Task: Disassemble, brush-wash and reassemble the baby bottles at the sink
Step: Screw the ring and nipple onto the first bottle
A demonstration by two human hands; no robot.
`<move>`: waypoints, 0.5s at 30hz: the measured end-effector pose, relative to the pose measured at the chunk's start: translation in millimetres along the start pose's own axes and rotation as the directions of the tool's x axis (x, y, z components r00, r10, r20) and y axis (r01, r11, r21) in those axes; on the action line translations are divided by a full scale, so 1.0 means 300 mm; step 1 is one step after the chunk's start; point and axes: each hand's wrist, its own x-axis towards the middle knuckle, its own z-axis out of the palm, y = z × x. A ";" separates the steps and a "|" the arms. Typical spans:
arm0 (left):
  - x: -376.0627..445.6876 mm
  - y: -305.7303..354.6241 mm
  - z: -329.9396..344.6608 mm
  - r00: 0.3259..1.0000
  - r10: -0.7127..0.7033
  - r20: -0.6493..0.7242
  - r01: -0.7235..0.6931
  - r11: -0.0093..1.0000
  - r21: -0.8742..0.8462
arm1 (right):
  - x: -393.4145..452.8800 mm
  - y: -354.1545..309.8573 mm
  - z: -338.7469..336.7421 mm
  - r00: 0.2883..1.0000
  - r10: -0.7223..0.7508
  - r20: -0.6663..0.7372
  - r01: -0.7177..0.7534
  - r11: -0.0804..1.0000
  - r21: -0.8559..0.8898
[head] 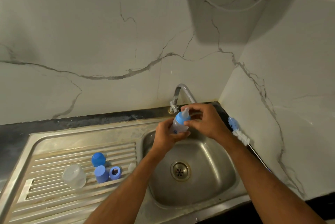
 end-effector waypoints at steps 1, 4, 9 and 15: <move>0.000 -0.002 0.005 1.000 0.004 0.003 -0.004 1.000 0.011 | -0.004 -0.003 0.015 0.998 0.010 -0.062 -0.013 0.999 -0.042; -0.008 -0.011 0.012 1.000 -0.031 -0.001 0.030 0.998 -0.046 | -0.020 -0.003 0.058 0.979 0.045 -0.198 -0.083 0.978 -0.190; 0.009 0.005 -0.017 0.999 -0.011 0.035 0.012 0.999 -0.037 | -0.008 -0.005 0.020 0.999 0.050 0.011 -0.050 0.999 0.002; 0.000 0.016 0.007 0.998 0.043 -0.042 -0.041 0.998 0.055 | -0.029 -0.013 0.090 0.969 0.096 -0.229 -0.096 0.995 0.013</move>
